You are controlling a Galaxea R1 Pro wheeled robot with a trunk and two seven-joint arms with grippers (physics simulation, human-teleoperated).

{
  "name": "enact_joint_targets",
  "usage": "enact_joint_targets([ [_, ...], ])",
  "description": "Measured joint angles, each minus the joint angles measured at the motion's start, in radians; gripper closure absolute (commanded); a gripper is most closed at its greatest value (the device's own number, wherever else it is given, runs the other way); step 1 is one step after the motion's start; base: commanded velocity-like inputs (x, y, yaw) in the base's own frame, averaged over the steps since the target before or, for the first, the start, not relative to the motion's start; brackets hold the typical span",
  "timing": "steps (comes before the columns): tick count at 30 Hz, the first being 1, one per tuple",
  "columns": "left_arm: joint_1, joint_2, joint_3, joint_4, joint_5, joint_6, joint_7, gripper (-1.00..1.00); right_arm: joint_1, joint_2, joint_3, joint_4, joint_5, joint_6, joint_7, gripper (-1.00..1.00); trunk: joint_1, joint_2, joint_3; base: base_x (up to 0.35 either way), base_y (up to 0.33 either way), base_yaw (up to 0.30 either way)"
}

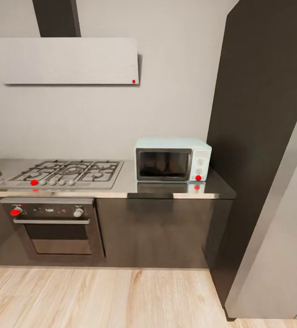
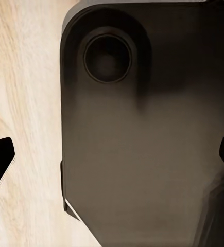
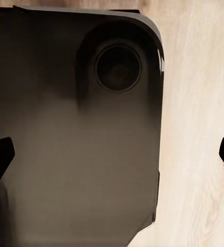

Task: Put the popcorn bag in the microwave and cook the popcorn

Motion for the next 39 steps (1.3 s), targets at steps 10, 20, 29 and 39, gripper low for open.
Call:
enact_joint_targets([
  [10, 0.0, 0.0, 0.001, 0.0, 0.0, -0.001, 0.0, -1.0, 0.0, 0.0, 0.0, 0.0, 0.0, 0.0, 0.0, -1.0, 0.0, 0.0, 0.0, 0.327, 0.0, 0.0],
  [20, 0.0, 0.001, 0.001, 0.0, 0.0, -0.001, 0.0, -1.0, 0.0, 0.0, 0.0, 0.0, 0.0, 0.003, 0.0, -1.0, 0.001, 0.0, 0.0, 0.08, 0.0, 0.0],
  [29, 0.0, 0.0, 0.002, -0.001, 0.001, -0.001, 0.001, -1.0, 0.0, 0.007, 0.009, -0.002, 0.009, 0.005, 0.005, -1.0, 0.001, 0.0, 0.0, 0.0, 0.0, 0.0],
  [39, 0.0, -0.004, 0.005, 0.0, 0.0, -0.026, 0.004, -1.0, 0.001, 0.003, 0.005, -0.36, 0.015, 0.112, 0.017, -1.0, 0.001, 0.0, 0.0, 0.0, 0.0, 0.0],
])
